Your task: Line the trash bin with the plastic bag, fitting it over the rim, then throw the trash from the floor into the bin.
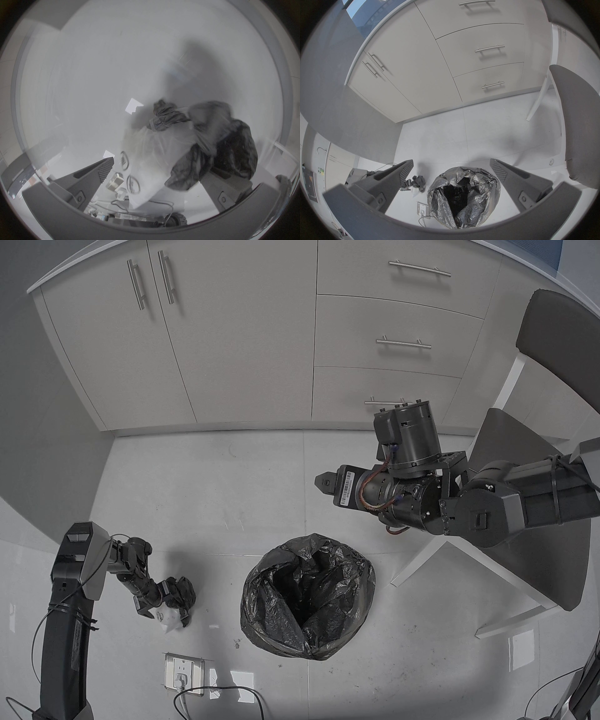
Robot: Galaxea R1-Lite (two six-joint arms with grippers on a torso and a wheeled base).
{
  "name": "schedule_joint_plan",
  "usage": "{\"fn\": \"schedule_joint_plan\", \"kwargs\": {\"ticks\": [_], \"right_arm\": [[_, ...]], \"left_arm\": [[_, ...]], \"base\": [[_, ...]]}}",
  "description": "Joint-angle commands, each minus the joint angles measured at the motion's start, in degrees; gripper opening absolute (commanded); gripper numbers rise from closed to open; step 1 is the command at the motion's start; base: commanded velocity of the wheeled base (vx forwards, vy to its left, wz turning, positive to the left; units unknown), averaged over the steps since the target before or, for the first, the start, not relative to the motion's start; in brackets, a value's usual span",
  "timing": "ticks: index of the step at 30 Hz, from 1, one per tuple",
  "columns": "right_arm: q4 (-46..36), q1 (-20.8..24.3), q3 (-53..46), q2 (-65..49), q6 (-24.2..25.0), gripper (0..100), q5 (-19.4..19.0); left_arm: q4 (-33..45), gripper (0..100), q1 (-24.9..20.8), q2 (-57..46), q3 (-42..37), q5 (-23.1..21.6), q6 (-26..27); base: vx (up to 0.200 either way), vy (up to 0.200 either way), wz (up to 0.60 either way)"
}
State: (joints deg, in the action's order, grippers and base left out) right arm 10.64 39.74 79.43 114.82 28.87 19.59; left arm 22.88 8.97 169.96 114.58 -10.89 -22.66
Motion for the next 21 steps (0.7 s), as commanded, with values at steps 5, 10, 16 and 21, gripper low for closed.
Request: {"fn": "schedule_joint_plan", "kwargs": {"ticks": [5,10,16,21], "right_arm": [[0.17,-0.28,-0.07,0.31,-0.04,100,0.01],[0.17,-0.28,0.11,0.14,0.05,100,0.01],[0.26,-0.28,-0.24,0.05,0.58,100,0.01],[0.26,-0.37,-0.24,0.05,0.66,100,0.01]], "left_arm": [[-0.03,100,-0.71,0.20,0.01,-0.19,-3.44],[-0.03,100,-1.15,-2.79,0.01,-0.45,-4.76],[-1.44,100,-1.41,-2.27,0.01,-0.45,-4.58],[-1.61,0,-1.33,0.37,0.01,-0.28,-4.50]], "base": [[0.000,0.000,0.00],[0.000,0.000,0.00],[0.000,0.000,0.00],[0.000,0.000,0.00]]}}
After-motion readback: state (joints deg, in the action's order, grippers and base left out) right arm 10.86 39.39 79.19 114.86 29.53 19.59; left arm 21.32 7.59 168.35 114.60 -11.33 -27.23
